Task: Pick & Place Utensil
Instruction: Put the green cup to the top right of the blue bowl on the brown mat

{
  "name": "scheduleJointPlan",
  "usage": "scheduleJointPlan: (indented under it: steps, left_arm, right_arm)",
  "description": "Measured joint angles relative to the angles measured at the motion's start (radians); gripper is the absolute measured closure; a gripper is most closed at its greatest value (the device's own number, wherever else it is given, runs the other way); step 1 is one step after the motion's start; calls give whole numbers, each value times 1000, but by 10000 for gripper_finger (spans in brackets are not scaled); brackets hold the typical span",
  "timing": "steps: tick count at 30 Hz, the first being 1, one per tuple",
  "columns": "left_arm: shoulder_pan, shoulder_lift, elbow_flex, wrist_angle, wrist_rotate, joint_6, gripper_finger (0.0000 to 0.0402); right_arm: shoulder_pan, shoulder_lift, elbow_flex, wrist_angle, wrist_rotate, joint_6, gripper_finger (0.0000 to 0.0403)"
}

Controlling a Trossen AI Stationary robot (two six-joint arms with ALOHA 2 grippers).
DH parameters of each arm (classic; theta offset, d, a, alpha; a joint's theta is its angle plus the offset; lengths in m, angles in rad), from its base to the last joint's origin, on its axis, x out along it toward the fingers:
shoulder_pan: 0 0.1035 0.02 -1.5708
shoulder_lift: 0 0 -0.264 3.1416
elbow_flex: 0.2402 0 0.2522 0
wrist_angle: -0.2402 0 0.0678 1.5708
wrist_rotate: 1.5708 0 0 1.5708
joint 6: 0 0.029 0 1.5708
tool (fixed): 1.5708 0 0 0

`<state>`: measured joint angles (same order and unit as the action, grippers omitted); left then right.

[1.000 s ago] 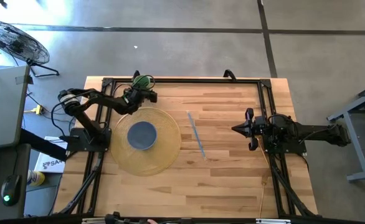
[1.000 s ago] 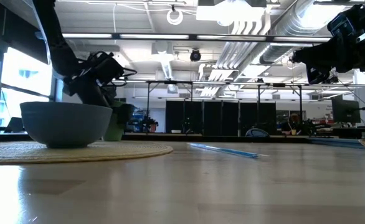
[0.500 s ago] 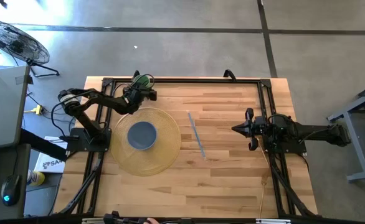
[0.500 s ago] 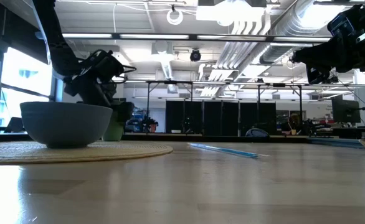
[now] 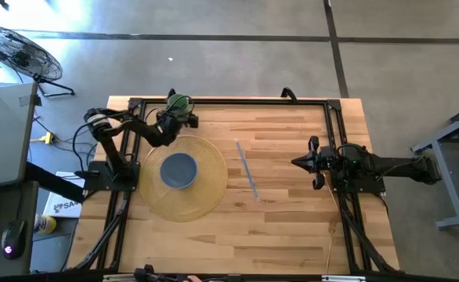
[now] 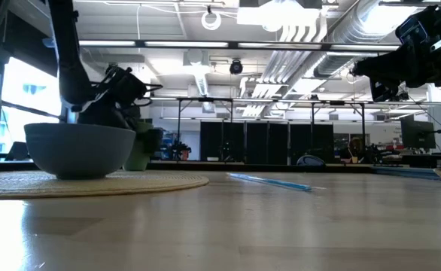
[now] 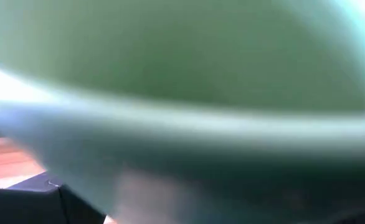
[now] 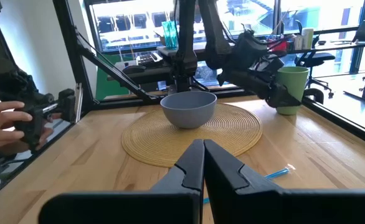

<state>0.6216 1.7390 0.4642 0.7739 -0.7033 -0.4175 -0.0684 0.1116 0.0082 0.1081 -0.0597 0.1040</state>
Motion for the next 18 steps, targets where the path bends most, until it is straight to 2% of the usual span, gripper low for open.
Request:
scheduleJointPlan:
  steps: [8, 14, 18]
  left_arm:
    - [9, 9, -49, 162, -47, 110, 9]
    - [48, 41, -52, 202, 58, 122, 12]
    - [47, 45, -52, 204, 89, 130, 45]
  right_arm:
    - [0, 0, 0, 0, 0, 0, 402]
    - [0, 0, 0, 0, 0, 0, 402]
    - [0, 0, 0, 0, 0, 0, 402]
